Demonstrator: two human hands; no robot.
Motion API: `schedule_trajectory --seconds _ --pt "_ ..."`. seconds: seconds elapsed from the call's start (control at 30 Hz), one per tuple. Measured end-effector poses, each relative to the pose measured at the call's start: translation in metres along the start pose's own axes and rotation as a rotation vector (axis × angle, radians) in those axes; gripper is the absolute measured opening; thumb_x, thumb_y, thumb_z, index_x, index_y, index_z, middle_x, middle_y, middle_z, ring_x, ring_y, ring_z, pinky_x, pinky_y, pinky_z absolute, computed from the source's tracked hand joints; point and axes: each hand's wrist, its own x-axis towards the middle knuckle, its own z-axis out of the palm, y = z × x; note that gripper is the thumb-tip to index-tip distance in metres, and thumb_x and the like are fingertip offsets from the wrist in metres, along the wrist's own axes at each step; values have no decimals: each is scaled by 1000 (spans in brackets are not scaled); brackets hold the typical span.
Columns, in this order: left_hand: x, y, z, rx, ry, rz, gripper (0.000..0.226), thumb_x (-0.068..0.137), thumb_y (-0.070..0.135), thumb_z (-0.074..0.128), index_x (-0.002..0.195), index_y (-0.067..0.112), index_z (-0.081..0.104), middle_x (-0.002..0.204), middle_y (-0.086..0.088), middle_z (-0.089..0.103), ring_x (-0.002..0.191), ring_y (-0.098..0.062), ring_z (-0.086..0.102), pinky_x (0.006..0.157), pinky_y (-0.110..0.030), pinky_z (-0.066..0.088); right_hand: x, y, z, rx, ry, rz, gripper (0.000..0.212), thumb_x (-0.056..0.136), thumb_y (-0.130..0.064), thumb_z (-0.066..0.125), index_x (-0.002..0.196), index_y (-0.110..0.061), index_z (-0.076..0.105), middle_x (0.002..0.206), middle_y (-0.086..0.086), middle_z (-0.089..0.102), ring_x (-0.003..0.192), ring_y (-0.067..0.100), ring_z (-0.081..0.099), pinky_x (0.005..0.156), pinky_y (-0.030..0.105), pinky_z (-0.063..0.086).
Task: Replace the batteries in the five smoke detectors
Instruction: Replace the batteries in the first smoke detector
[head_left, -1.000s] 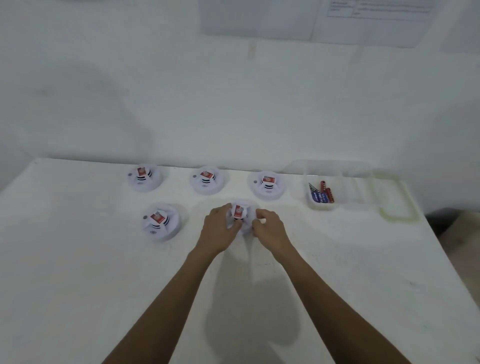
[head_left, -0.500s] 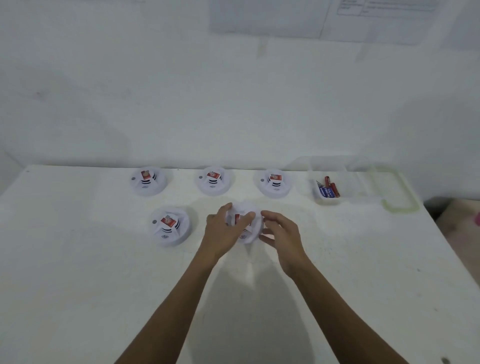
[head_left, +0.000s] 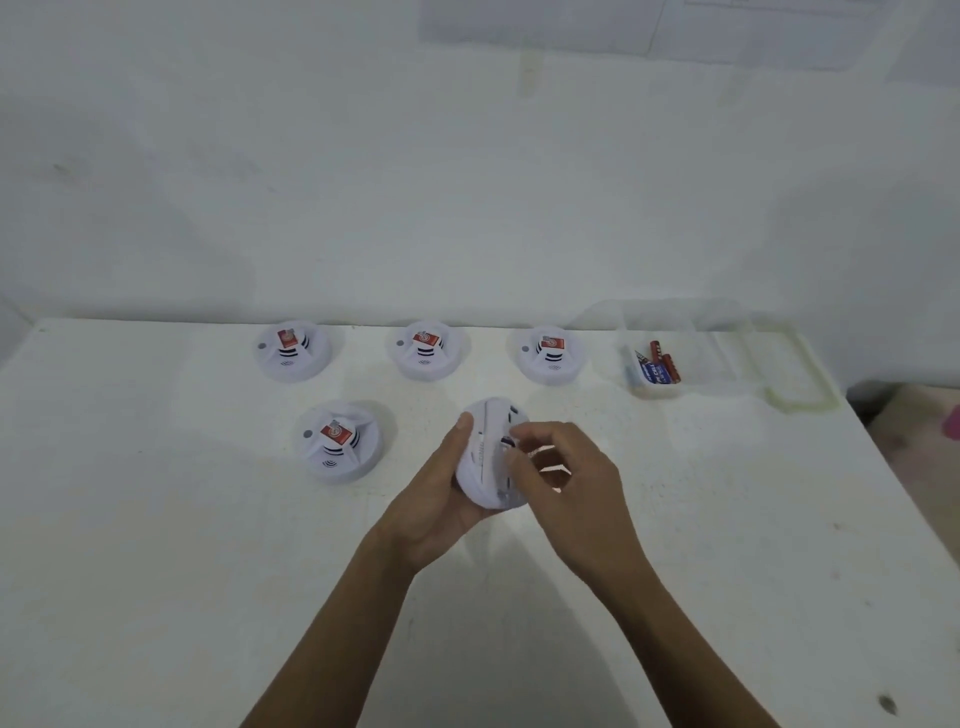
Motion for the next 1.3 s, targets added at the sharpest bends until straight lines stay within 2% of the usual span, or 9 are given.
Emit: schedule_trajectory --seconds 0.07,0.2,0.53,0.67,0.77,1.03,1.17,1.23,1.3 --pt "-3 -4 2 -130 -64 -1 62 79 61 59 129 23 59 134 -14 55 123 -32 53 98 -44 47 -4 -8 1 -114 60 -6 27 84 -35 68 106 -23 62 101 -10 59 81 6 60 67 3 46" --pt "-6 -6 3 -271 -70 -12 75 72 64 64 131 20 56 133 -16 55 121 -33 54 96 -45 48 -10 -21 1 -259 -7 71 59 76 -56 67 123 -22 55 112 -8 57 90 4 55 61 1 40" --pt "-1 -16 3 -273 -24 9 76 62 66 71 125 25 62 127 -13 60 113 -30 60 93 -45 51 -14 -37 10 -374 -30 189 75 76 -61 64 135 -24 36 127 -6 42 114 9 46 90 18 42" --pt "0 -19 0 -272 13 -5 80 65 68 65 131 23 56 123 -14 63 108 -30 62 87 -44 54 -13 -38 10 -347 -24 211 72 75 -58 67 129 -24 35 112 -9 36 110 10 46 91 24 50" --pt "2 -21 -2 -264 -14 19 76 55 64 77 120 25 66 123 -13 63 108 -29 63 87 -44 54 -12 -39 9 -334 -27 221 69 74 -56 69 125 -24 35 109 -10 36 108 11 47 92 28 51" --pt "1 -22 -13 -266 -31 38 82 55 62 79 126 24 61 133 -13 56 117 -32 56 96 -48 48 -13 -37 13 -254 -18 177 62 72 -43 76 112 -29 32 106 -11 36 104 10 43 80 19 45" --pt "-2 -21 -13 -294 -94 31 74 64 61 75 126 22 62 129 -14 60 115 -32 58 89 -46 52 -12 -36 10 -79 -70 194 37 81 -32 71 105 -27 43 105 -7 54 97 12 58 72 19 54" --pt "-2 -20 -13 -297 -133 21 68 74 62 65 128 22 59 131 -12 58 119 -30 56 94 -45 48 -13 -37 6 -1 -78 143 15 89 -26 63 94 -23 49 95 -7 60 87 10 63 61 14 51" --pt "-1 -20 -16 -335 -168 15 67 83 62 54 136 20 50 138 -13 51 126 -32 49 103 -49 40 -13 -35 0 93 -49 104 12 91 -21 59 84 -13 53 83 1 62 73 12 62 53 16 49"
